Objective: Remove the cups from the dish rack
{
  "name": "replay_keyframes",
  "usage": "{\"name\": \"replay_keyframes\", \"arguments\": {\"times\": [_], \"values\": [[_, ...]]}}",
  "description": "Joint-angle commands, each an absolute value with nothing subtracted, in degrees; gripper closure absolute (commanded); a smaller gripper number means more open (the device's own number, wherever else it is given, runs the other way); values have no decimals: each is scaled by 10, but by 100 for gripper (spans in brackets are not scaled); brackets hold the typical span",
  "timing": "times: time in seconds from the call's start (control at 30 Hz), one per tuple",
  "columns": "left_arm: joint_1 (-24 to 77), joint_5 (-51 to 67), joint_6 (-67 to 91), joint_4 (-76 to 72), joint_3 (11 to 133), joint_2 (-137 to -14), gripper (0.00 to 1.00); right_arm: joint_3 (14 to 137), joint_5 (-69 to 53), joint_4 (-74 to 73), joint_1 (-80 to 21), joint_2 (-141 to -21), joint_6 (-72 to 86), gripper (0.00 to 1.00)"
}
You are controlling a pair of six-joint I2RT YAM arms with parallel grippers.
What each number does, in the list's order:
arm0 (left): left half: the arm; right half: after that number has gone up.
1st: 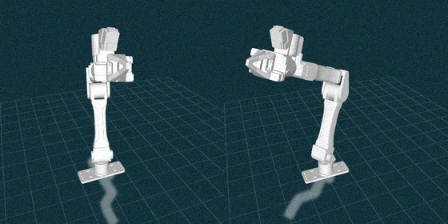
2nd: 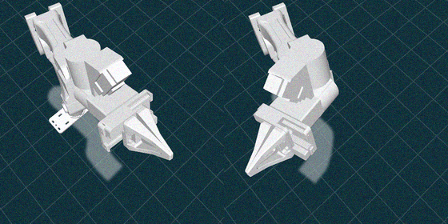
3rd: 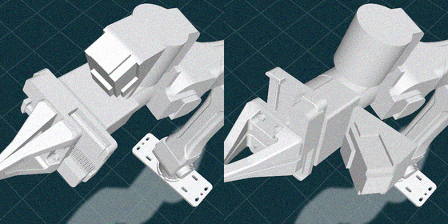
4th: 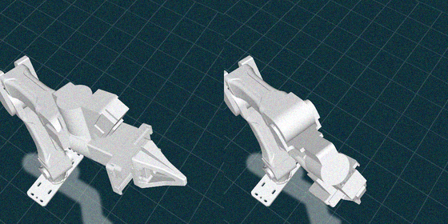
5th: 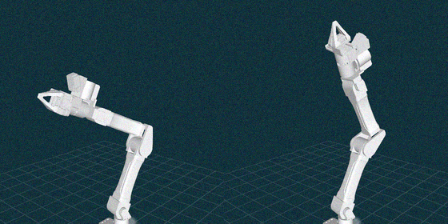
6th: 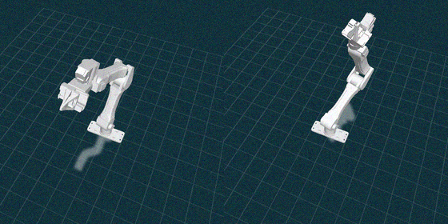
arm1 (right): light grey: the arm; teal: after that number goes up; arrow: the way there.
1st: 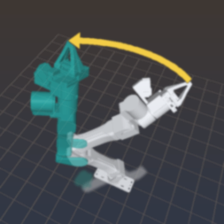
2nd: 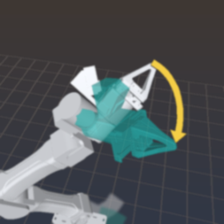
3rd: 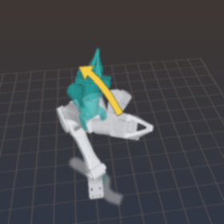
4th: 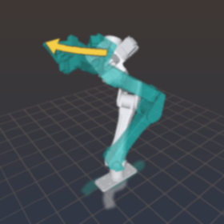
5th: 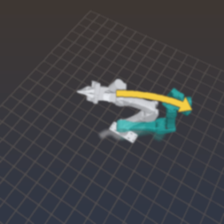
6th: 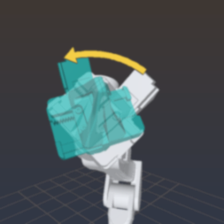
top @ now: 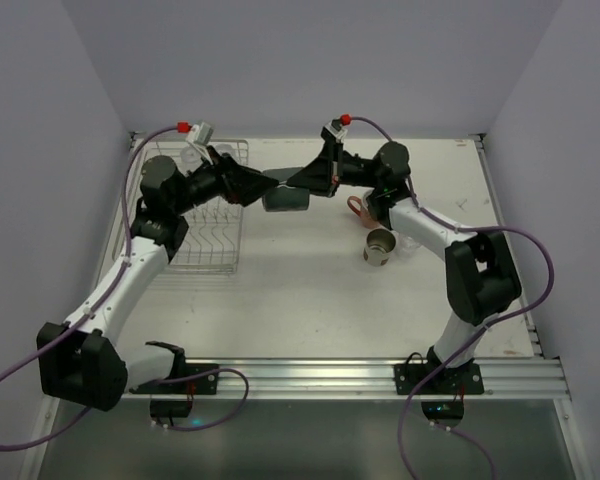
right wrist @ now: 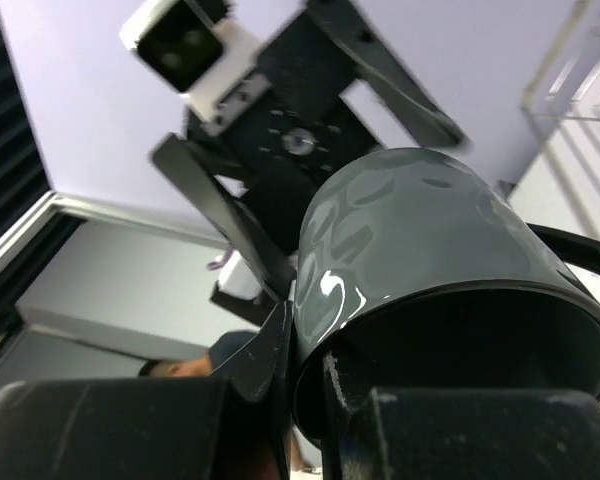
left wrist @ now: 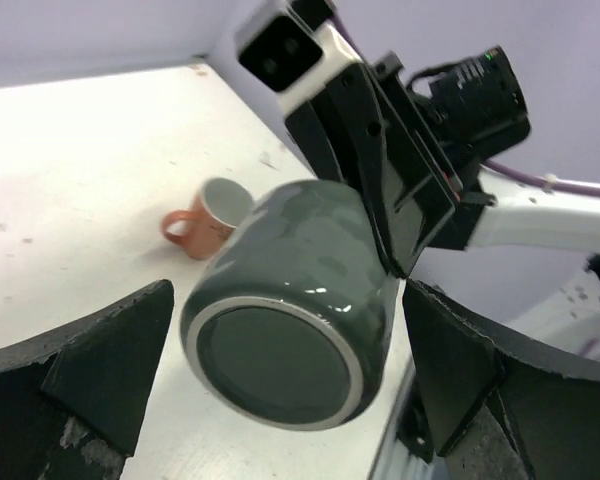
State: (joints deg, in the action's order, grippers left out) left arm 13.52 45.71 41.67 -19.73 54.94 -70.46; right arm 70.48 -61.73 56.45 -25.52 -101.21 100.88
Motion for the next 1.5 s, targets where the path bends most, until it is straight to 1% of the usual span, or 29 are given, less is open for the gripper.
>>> {"name": "replay_keyframes", "arguments": {"times": [0.0, 0.13, 0.2, 0.23, 0.27, 0.3, 0.33, 0.37, 0.43, 0.47, 0.53, 0.6, 0.77, 0.8, 0.9, 1.07, 1.2, 1.33, 1.47], "values": [[122, 346, 310, -78, 619, -656, 0, 711, -615, 440, -229, -956, 882, 100], [99, 217, 292, -12, 634, -639, 0, 734, -607, 322, -203, -937, 793, 100], [98, 163, 287, -1, 633, -627, 0, 756, -597, 221, -183, -925, 714, 100], [98, 112, 285, 30, 633, -623, 0, 765, -573, 128, -176, -919, 681, 100], [98, 88, 282, 40, 635, -623, 0, 779, -554, 76, -169, -915, 642, 100], [98, 64, 279, 52, 644, -626, 0, 792, -531, 26, -157, -908, 566, 100], [97, 28, 275, 74, 651, -630, 0, 819, -506, -21, -149, -905, 532, 100], [97, 17, 270, 85, 659, -645, 0, 832, -451, -99, -135, -903, 476, 100], [97, -16, 259, 112, 680, -660, 0, 866, -397, -189, -120, -900, 429, 100], [97, -22, 253, 119, 686, -676, 0, 876, -349, -211, -106, -900, 395, 100], [97, -34, 250, 127, 694, -687, 0, 902, -303, -267, -94, -903, 365, 100], [97, -44, 244, 126, 693, -695, 0, 915, -236, -291, -77, -902, 328, 100], [97, -61, 234, 120, 699, -714, 0, 941, -148, -354, -47, -914, 280, 100], [97, -66, 233, 128, 703, -720, 0, 957, -108, -369, -46, -920, 273, 100], [97, -84, 228, 147, 725, -744, 0, 967, -46, -402, -42, -935, 252, 100], [97, -107, 212, 188, 775, -802, 0, 982, 1, -439, -39, -961, 225, 100], [94, -127, 208, 235, 825, -844, 0, 1009, 29, -479, -40, -1009, 206, 100], [91, -131, 213, 264, 881, -879, 0, 1009, 29, -487, -40, -1034, 195, 100], [87, -127, 226, 271, 904, -906, 0, 1005, 27, -479, -40, -1052, 191, 100]]}}
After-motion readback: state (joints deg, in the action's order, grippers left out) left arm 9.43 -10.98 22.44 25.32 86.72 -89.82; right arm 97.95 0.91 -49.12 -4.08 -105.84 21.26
